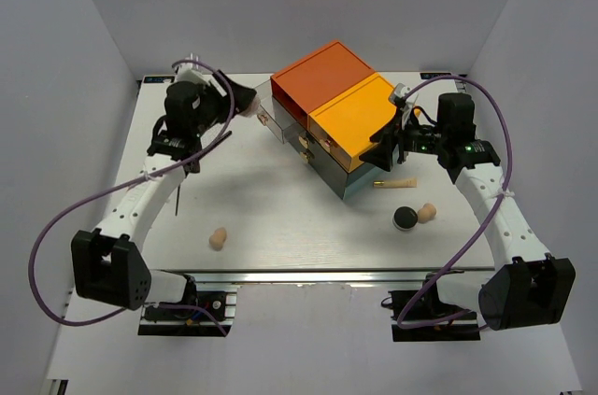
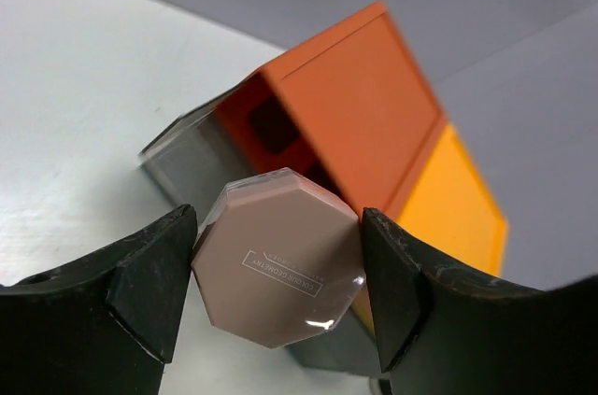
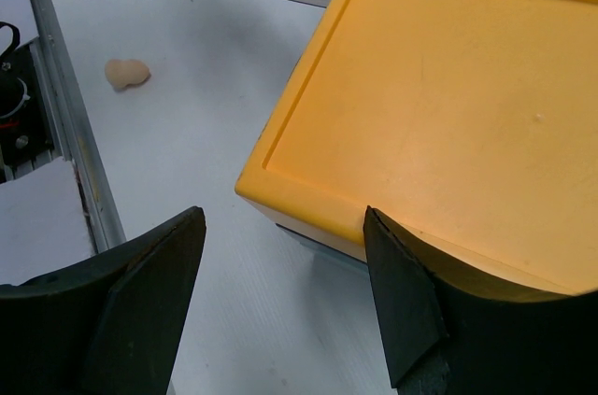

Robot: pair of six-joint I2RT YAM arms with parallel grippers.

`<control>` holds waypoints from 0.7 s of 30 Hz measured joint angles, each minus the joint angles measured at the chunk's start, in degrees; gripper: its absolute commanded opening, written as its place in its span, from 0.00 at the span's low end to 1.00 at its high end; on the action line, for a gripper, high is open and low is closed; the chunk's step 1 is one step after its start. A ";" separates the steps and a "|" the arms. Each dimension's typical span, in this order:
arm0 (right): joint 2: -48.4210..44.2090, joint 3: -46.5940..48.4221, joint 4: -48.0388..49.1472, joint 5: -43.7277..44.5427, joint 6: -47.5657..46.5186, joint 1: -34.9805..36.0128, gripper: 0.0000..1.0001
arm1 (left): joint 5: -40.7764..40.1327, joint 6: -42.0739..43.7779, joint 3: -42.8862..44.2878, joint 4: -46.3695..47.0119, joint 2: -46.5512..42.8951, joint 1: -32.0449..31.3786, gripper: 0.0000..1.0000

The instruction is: Organize the makeup

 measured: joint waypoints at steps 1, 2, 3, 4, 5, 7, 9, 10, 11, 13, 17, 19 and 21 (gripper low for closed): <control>0.00 0.00 0.00 -0.02 -0.02 0.00 0.74 | 0.81 -0.61 1.73 0.92 0.98 -0.02 0.14; 0.00 0.00 0.00 -0.02 0.00 0.00 0.74 | 1.44 -1.03 3.61 1.53 2.03 -0.11 0.14; 0.00 0.00 0.00 -0.04 0.00 0.00 0.74 | 2.14 -1.38 6.21 1.70 3.69 -0.31 0.15; 0.00 0.00 0.00 -0.09 0.00 0.00 0.74 | 2.64 -1.55 8.79 2.36 5.51 -0.46 0.16; 0.00 -0.02 0.02 -0.13 0.00 0.00 0.74 | 3.04 -1.57 11.04 2.99 7.37 -0.61 0.17; -0.04 -0.04 0.04 -0.15 0.02 0.00 0.74 | 3.58 -1.49 14.67 3.52 10.69 -1.27 0.18; -0.35 -0.33 0.15 -0.11 0.00 0.00 0.74 | 4.11 -1.11 17.20 3.41 14.08 -2.27 0.21; -0.57 -0.44 0.11 -0.07 0.00 0.00 0.74 | 4.26 -0.87 17.94 3.34 15.61 -2.80 0.22; -0.83 -0.63 0.09 0.04 -0.04 0.00 0.74 | 4.33 -0.70 18.27 3.28 16.96 -3.21 0.26; -1.53 -1.20 0.09 0.09 -0.22 0.00 0.74 | 4.39 -0.44 18.32 2.58 18.84 -3.82 0.31; -2.58 -2.19 -0.13 0.09 -0.31 0.00 0.74 | 4.50 0.13 18.32 0.50 20.74 -4.68 0.63; -2.60 -2.25 -0.26 0.11 -0.35 0.00 0.74 | 4.44 0.48 18.34 -0.52 20.74 -4.72 0.69; -2.60 -2.25 -0.28 0.09 -0.48 0.00 0.74 | 4.09 0.72 18.51 -1.18 20.74 -4.72 0.76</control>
